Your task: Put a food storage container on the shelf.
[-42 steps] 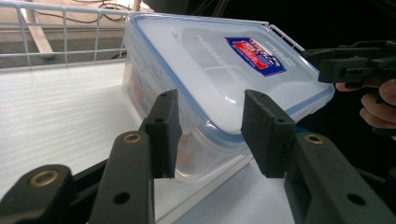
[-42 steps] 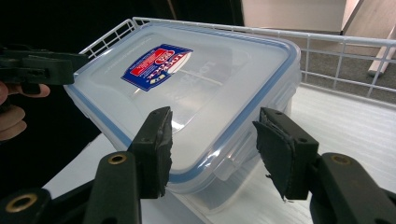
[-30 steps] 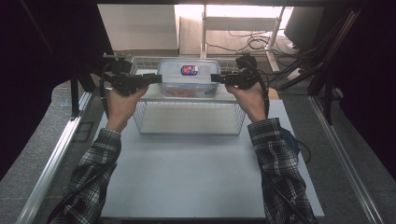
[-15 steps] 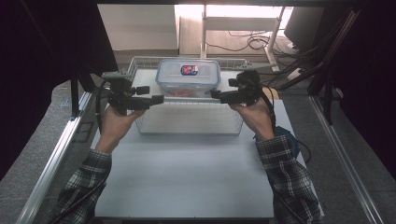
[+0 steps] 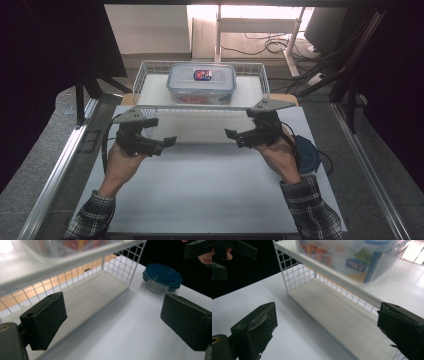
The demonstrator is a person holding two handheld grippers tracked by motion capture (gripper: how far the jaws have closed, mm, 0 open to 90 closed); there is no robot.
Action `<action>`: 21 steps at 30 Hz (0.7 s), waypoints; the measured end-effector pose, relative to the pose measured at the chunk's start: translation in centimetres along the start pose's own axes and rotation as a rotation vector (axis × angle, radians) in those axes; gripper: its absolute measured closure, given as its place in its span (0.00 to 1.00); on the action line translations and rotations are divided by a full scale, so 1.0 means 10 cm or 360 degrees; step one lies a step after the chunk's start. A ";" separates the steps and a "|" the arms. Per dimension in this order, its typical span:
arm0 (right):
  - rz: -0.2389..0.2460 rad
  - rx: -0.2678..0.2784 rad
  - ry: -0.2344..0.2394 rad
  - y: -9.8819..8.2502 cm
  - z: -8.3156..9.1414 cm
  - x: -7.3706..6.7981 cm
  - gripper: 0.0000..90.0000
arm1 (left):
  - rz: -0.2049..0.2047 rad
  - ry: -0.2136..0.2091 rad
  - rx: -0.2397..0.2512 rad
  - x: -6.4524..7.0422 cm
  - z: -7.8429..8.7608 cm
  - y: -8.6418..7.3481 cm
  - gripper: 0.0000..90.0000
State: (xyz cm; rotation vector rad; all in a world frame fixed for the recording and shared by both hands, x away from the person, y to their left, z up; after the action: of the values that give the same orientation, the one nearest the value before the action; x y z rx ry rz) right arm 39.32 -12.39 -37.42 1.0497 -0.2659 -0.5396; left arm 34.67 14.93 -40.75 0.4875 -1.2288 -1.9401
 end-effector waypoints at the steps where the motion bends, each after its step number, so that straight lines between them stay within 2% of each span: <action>1: 0.0006 0.0000 0.0006 -0.04 0.01 -0.02 0.02 | -0.0003 0.0005 -0.0005 0.02 0.00 -0.04 0.06; 5: 0.0011 0.0004 0.0014 -0.20 0.07 -0.10 0.02 | -0.0003 0.0016 -0.0045 0.08 0.00 -0.22 0.06; 9: 0.0002 0.0012 0.0021 -0.36 0.12 -0.16 0.02 | 0.0033 -0.0026 -0.0036 0.15 0.02 -0.38 0.05; 16: 0.0001 0.0013 0.0027 -0.62 0.17 -0.24 0.02 | -0.0050 0.0015 0.0002 0.28 0.04 -0.65 0.03; 21: 0.0018 -0.0010 0.0009 -0.80 0.16 -0.29 0.01 | -0.0022 0.0034 -0.0009 0.30 0.06 -0.83 0.03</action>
State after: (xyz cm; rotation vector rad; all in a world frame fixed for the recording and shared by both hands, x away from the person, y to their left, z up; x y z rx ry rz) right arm 33.78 -15.12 -43.55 1.0430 -0.2647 -0.5271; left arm 29.09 14.90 -47.57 0.5141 -1.2093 -1.9443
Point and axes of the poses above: each handheld gripper's, and its own axes: z roughly backward along the jaws, y roughly out of its top, x roughly to its right, the point moved 6 cm from there along -z, roughly forward along the jaws, and after that the axes turned 7 degrees about y, right-handed, at the moved point
